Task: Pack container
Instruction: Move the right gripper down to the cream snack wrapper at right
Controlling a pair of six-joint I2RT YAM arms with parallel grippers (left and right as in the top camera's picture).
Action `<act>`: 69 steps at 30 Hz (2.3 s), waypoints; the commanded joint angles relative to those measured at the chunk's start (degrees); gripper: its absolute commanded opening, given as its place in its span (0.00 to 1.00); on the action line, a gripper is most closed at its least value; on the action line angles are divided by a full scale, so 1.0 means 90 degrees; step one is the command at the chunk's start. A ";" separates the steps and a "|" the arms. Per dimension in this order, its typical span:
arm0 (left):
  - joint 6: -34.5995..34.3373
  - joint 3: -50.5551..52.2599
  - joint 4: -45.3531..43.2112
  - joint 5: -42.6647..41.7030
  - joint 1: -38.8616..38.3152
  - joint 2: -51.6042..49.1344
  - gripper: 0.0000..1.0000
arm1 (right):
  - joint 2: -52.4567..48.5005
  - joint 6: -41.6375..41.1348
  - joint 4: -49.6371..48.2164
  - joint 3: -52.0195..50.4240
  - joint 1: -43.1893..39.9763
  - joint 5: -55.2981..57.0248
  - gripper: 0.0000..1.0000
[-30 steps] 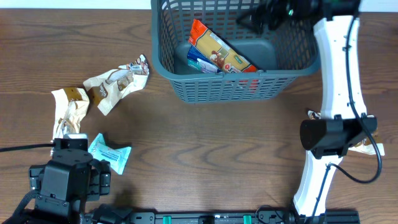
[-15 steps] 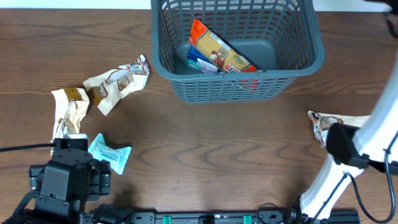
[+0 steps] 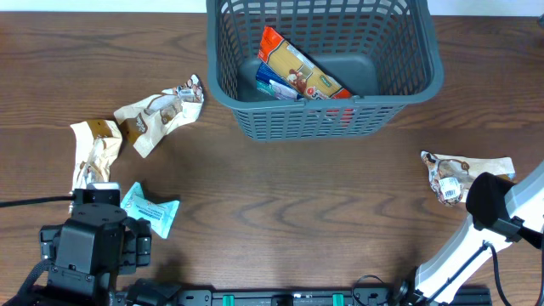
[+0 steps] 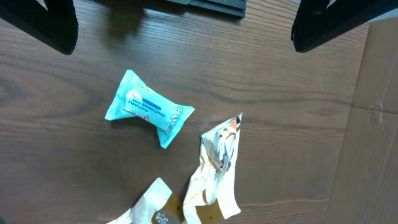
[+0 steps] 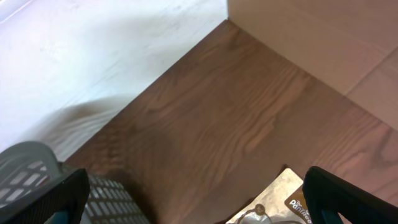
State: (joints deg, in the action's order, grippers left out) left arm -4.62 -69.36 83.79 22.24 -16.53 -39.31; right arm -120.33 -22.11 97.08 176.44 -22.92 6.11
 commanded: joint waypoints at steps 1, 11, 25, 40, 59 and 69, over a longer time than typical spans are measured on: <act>-0.0010 -0.0112 0.0019 -0.0034 0.0027 0.0015 0.98 | 0.0114 0.0561 0.0022 -0.0005 0.0019 -0.0362 0.99; -0.0010 -0.0112 0.0019 -0.0034 0.0027 0.0015 0.99 | 0.0146 -0.0274 0.0029 -0.0874 0.0019 -0.0197 0.99; -0.0010 -0.0112 0.0019 -0.0034 0.0027 0.0015 0.99 | 0.1348 -0.3861 0.0029 -0.5056 -0.0340 0.0782 0.99; -0.0012 -0.0112 0.0017 -0.0036 0.0027 0.0015 0.99 | 0.3432 -0.4153 -0.0002 -0.8655 -0.0493 0.1554 0.99; -0.0012 -0.0112 -0.0007 -0.0039 0.0027 0.0015 0.99 | 0.4490 -0.3985 -0.3966 -1.2250 -0.1464 -0.0066 0.99; -0.0012 -0.0112 -0.0007 -0.0039 0.0027 0.0015 0.99 | 0.4488 -0.4775 -0.4889 -1.3194 -0.1474 0.0010 0.99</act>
State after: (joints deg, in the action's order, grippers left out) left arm -4.62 -69.38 83.61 22.22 -16.53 -39.31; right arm -80.58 -61.41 54.57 59.68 -35.90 6.44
